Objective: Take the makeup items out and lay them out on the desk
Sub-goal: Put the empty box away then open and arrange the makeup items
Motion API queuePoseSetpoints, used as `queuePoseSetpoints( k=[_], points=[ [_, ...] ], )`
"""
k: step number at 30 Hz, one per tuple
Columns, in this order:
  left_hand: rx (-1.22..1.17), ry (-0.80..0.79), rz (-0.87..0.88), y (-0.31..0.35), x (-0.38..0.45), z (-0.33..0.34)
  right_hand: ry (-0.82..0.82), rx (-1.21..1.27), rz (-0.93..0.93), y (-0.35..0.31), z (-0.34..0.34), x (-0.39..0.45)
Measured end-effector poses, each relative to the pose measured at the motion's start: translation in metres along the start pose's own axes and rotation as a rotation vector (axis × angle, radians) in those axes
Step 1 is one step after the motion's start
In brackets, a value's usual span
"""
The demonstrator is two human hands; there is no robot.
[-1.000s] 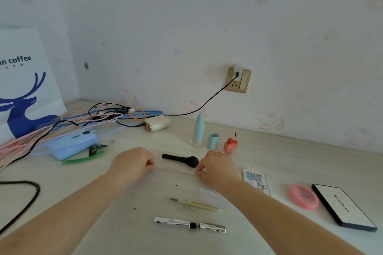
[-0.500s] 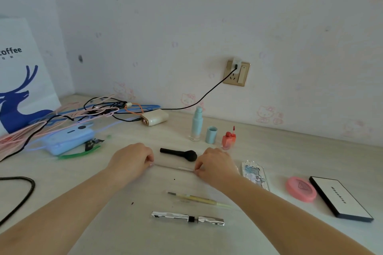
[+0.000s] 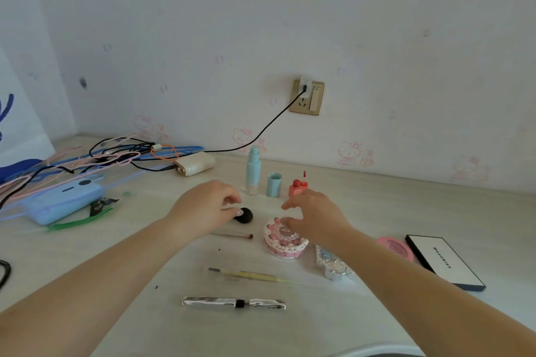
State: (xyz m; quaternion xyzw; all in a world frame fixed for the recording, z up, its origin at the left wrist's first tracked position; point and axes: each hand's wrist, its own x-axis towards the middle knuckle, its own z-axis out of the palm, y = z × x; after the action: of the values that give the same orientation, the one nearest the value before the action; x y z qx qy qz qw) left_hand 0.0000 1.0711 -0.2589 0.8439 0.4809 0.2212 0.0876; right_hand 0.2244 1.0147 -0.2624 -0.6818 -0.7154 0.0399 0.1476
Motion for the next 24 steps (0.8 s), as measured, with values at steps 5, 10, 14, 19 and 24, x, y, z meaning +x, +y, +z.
queuePoseSetpoints(
  k=[5, 10, 14, 19, 24],
  points=[
    [-0.150, -0.204, -0.017, 0.029, 0.000, 0.029, -0.114, 0.071, 0.010, 0.016, 0.004, -0.011],
    [-0.102, -0.325, -0.006, 0.037, 0.000, 0.047, -0.229, -0.025, 0.016, 0.019, 0.014, -0.018],
    [-0.164, -0.300, 0.011, 0.040, -0.002, 0.053, -0.217, -0.082, -0.018, 0.018, 0.017, -0.019],
    [-0.196, -0.185, 0.020, 0.036, -0.001, 0.053, -0.148, -0.063, -0.007, 0.016, 0.012, -0.021],
    [-0.724, -0.061, -0.036, 0.045, 0.004, 0.041, 0.041, 0.354, 0.020, 0.016, -0.015, -0.025]
  ],
)
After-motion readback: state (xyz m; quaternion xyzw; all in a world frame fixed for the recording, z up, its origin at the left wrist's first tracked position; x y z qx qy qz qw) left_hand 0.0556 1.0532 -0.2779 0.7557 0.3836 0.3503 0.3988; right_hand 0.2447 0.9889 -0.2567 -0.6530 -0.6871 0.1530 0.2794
